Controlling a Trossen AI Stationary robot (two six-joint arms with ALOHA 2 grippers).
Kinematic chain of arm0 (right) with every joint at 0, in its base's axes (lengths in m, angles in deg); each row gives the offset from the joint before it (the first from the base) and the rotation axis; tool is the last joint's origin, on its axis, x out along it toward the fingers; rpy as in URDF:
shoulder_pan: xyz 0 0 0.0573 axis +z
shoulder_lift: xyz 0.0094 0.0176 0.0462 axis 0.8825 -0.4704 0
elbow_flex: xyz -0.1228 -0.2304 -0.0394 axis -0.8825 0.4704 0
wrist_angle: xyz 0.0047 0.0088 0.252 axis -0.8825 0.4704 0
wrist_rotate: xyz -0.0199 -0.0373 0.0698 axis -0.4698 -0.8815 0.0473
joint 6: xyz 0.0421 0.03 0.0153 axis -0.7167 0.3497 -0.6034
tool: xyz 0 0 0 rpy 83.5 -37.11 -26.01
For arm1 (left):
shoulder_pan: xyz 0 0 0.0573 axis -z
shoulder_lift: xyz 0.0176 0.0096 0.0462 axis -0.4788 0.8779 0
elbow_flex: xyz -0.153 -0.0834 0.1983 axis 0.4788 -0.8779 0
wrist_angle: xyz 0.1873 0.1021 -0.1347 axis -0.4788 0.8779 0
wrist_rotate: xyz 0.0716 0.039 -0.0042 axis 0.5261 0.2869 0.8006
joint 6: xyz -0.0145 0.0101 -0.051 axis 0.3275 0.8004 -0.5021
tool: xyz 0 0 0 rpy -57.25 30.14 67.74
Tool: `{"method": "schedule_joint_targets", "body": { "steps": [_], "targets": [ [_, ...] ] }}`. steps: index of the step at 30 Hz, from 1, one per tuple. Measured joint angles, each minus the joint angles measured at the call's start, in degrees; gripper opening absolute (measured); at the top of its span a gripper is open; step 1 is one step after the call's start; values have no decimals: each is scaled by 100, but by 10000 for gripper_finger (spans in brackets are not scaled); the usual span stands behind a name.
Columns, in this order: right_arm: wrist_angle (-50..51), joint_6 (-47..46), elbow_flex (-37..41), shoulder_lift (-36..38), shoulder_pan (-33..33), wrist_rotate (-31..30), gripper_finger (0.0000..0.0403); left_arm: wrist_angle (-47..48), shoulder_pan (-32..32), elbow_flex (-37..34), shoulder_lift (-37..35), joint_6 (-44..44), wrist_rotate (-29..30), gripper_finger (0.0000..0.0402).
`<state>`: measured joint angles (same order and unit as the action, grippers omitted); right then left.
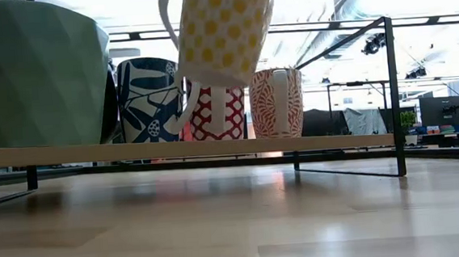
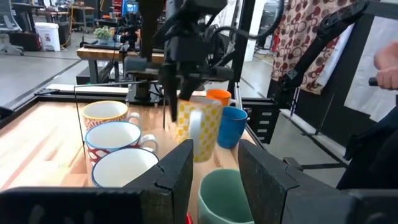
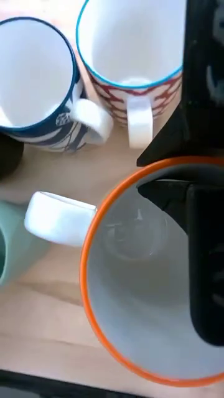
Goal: Place coffee mugs
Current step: Put the yellow pattern mug on the shelf
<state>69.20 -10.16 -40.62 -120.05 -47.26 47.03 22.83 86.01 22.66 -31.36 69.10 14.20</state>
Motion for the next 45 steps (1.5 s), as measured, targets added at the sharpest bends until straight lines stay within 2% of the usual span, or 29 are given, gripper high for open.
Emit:
{"method": "schedule_joint_targets", "body": {
  "steps": [20,30,38,45],
  "targets": [
    [-381,261,3,-388,-157,329,0,17,0,0,2,9,132,117],
    [459,213,3,-488,-240,262,0,21,0,0,2,7,132,117],
    [652,250,1,-546,-254,115,0,28,0,0,2,7,130,117],
    [716,240,1,-546,-355,228,1,28,0,0,1,7,130,117]
  ]
}}
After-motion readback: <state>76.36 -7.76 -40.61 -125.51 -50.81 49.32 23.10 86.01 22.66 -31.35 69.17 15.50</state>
